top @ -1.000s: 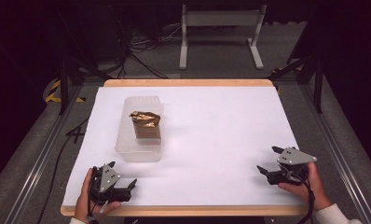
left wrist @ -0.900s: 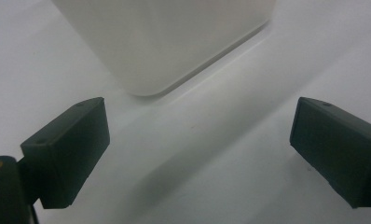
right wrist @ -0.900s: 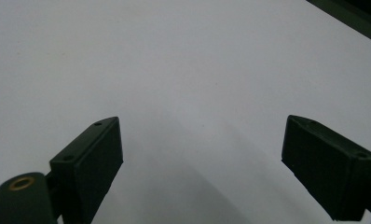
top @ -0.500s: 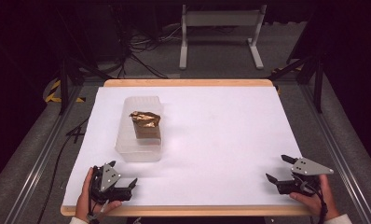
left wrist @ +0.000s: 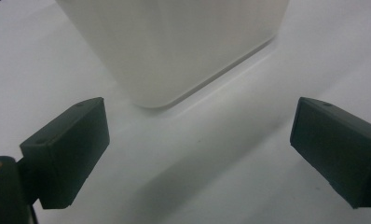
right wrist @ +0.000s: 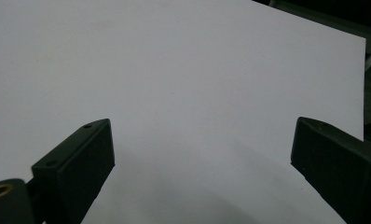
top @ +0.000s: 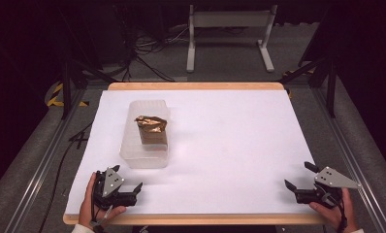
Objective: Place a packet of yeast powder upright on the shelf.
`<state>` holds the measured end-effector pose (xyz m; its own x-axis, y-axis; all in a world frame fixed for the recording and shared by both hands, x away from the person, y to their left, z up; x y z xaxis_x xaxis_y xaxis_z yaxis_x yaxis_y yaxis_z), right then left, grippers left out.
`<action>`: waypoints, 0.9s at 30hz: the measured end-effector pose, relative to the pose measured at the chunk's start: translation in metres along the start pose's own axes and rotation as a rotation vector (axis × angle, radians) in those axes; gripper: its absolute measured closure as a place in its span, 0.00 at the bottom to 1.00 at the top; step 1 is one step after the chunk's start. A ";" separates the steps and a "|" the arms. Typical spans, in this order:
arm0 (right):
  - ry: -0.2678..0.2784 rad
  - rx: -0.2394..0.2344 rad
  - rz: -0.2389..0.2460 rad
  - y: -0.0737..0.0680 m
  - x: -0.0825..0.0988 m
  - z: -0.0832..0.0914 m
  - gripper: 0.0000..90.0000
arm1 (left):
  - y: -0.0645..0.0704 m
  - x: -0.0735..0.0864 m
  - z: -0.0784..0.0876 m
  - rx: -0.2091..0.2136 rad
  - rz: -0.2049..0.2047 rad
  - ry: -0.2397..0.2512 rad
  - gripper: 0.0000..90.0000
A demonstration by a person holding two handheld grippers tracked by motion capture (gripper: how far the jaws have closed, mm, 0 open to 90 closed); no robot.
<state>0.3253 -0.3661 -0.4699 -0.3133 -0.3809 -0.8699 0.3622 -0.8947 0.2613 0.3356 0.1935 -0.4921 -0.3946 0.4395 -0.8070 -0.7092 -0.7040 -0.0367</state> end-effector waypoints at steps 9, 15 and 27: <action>-0.003 0.013 0.016 -0.001 0.001 -0.001 0.07 | -0.001 -0.003 -0.002 -0.008 0.004 0.002 0.06; -0.005 0.024 0.009 -0.001 0.001 -0.001 0.08 | 0.001 -0.003 -0.002 -0.003 -0.002 0.004 0.06; -0.014 0.029 -0.001 0.000 0.002 -0.002 0.07 | 0.001 -0.003 -0.003 0.006 -0.014 0.002 0.06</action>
<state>0.3263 -0.3663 -0.4722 -0.3264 -0.3831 -0.8641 0.3362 -0.9015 0.2727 0.3377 0.1896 -0.4910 -0.3835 0.4483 -0.8074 -0.7183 -0.6943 -0.0443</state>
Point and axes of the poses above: each handheld gripper's, and its own axes: z roughly backward along the jaws, x roughly out of its underside, y roughly to its right, the point moved 6 cm from there along -z, roughly forward along the jaws, and after that the axes turned 12 degrees about x, right-handed, at the moved point
